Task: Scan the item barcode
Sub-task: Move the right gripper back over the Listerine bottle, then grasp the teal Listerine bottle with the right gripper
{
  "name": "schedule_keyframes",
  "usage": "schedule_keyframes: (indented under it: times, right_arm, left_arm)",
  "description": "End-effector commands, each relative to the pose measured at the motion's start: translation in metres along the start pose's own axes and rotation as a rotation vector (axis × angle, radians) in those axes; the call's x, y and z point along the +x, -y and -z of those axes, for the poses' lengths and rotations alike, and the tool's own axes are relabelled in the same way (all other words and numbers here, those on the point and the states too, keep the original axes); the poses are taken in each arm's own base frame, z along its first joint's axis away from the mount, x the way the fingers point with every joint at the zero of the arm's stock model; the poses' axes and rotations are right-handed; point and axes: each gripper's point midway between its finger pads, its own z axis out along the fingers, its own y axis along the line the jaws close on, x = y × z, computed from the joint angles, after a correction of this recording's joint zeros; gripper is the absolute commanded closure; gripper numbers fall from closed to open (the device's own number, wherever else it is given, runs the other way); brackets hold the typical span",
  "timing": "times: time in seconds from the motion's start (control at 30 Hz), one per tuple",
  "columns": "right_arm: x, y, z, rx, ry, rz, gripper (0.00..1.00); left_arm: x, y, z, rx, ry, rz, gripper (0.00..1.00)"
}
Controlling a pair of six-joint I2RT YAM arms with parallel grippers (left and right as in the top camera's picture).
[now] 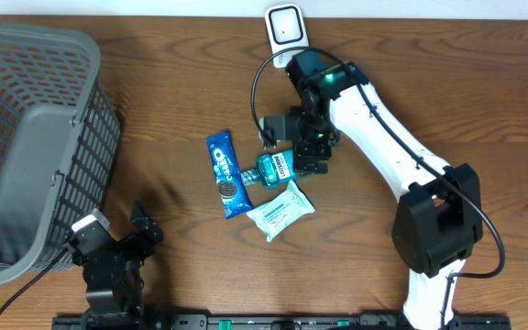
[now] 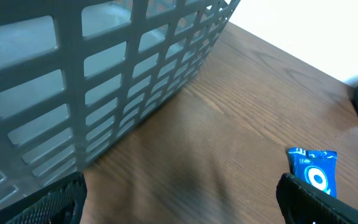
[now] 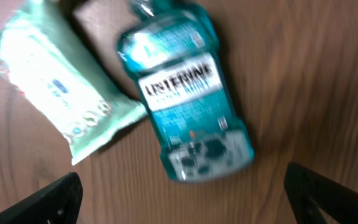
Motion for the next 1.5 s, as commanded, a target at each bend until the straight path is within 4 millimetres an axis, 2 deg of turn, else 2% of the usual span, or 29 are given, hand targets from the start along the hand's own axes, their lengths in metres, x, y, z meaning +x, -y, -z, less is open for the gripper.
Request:
schedule_keyframes:
  times: [0.0, 0.13, 0.37, 0.47, 0.63, 0.77, 0.87, 0.97, 1.03, 1.07, 1.13, 1.17, 1.2, 1.23, 1.47]
  right_arm:
    - [-0.010, -0.009, -0.006, -0.044, 0.053, 0.190, 0.01]
    - [-0.001, -0.006, -0.025, -0.081, 0.040, 0.235, 0.01]
    - [0.026, 0.021, -0.082, -0.079, -0.069, 0.221, 0.01]
    - [0.028, 0.023, -0.099, -0.094, -0.070, 0.208, 0.01]
    - [0.034, 0.017, -0.114, -0.136, -0.085, 0.193, 0.01]
    - [0.036, 0.014, -0.121, -0.156, -0.088, 0.178, 0.13]
    - [0.034, 0.013, -0.121, -0.160, -0.079, 0.168, 0.37]
    - [0.031, 0.011, -0.121, -0.164, -0.070, 0.156, 0.41]
    - [0.029, 0.010, -0.121, -0.166, -0.071, 0.153, 0.48]
    - [0.029, 0.009, -0.121, -0.169, -0.073, 0.150, 0.48]
    - [0.027, 0.006, -0.121, -0.174, -0.076, 0.144, 0.46]
    - [0.026, 0.006, -0.122, -0.174, -0.077, 0.141, 0.40]
    - [0.025, 0.005, -0.122, -0.175, -0.077, 0.144, 0.16]
    - [0.024, 0.005, -0.122, -0.174, -0.077, 0.142, 0.01]
    - [0.020, 0.006, -0.122, -0.164, -0.074, 0.151, 0.01]
  left_arm:
    - [-0.002, -0.002, 0.000, -0.011, 0.008, -0.014, 0.02]
    - [-0.002, -0.002, 0.000, -0.011, 0.008, -0.014, 0.03]
    - [-0.002, -0.002, 0.000, -0.011, 0.008, -0.014, 0.02]
    - [-0.002, -0.002, 0.000, -0.011, 0.008, -0.014, 0.02]
    - [-0.002, -0.002, 0.000, -0.011, 0.008, -0.014, 0.02]
    - [-0.002, -0.002, 0.000, -0.011, 0.008, -0.014, 0.02]
    - [-0.002, -0.002, 0.000, -0.011, 0.008, -0.014, 0.02]
    - [-0.002, -0.002, 0.000, -0.011, 0.008, -0.014, 0.02]
    - [-0.002, -0.002, 0.000, -0.011, 0.008, -0.014, 0.02]
    - [-0.002, -0.002, 0.000, -0.011, 0.008, -0.014, 0.02]
    - [-0.002, -0.002, 0.000, -0.011, 0.008, -0.014, 0.02]
    - [-0.002, -0.002, 0.000, -0.011, 0.008, -0.014, 0.02]
    - [-0.002, -0.002, 0.000, -0.011, 0.008, -0.014, 0.02]
    - [-0.002, -0.002, 0.000, -0.011, 0.008, -0.014, 0.02]
    - [-0.002, -0.002, 0.000, -0.011, 0.008, -0.014, 0.02]
